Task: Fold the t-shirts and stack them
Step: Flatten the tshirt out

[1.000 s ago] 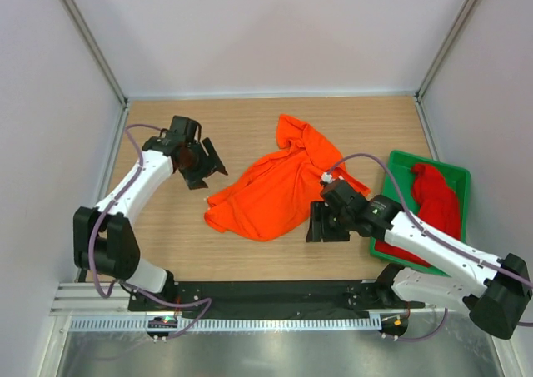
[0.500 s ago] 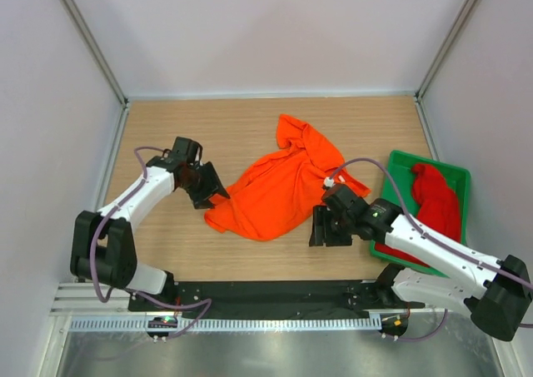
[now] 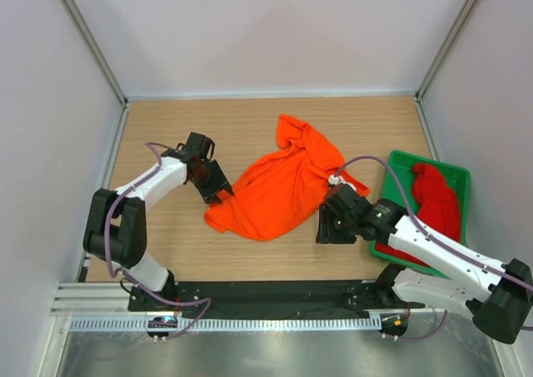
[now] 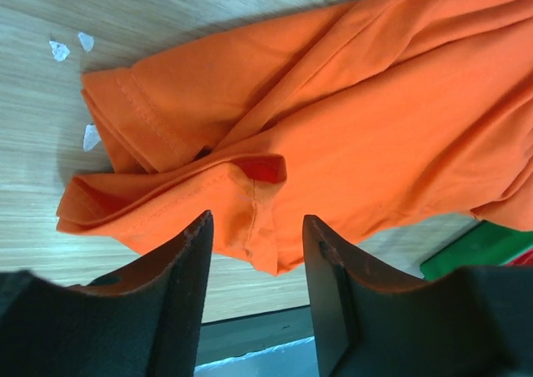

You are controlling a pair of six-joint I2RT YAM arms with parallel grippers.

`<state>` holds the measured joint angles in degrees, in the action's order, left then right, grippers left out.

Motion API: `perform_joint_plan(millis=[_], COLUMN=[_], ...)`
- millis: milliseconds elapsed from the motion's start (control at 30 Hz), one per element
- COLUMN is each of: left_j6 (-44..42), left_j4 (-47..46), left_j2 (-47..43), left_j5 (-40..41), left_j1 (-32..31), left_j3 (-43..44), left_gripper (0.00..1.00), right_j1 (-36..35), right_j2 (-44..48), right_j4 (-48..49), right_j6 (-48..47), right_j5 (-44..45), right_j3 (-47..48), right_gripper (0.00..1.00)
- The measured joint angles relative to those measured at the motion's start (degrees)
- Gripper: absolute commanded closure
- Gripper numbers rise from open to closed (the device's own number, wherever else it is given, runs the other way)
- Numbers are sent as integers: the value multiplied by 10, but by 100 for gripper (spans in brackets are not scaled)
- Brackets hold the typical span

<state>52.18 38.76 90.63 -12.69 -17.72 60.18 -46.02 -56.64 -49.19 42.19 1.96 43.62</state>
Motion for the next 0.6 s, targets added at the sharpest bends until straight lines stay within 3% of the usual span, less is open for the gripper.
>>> perform_joint_plan(millis=[600], left_j6=[12], left_j4=[-5], left_j2=[76], left_j5=[30], left_j1=[-16], left_j3=[30], left_gripper=[63], right_j1=[0], right_j2=[13], right_j4=[-17], right_j6=[-9], right_j5=[39], right_j3=[15], right_gripper=[59])
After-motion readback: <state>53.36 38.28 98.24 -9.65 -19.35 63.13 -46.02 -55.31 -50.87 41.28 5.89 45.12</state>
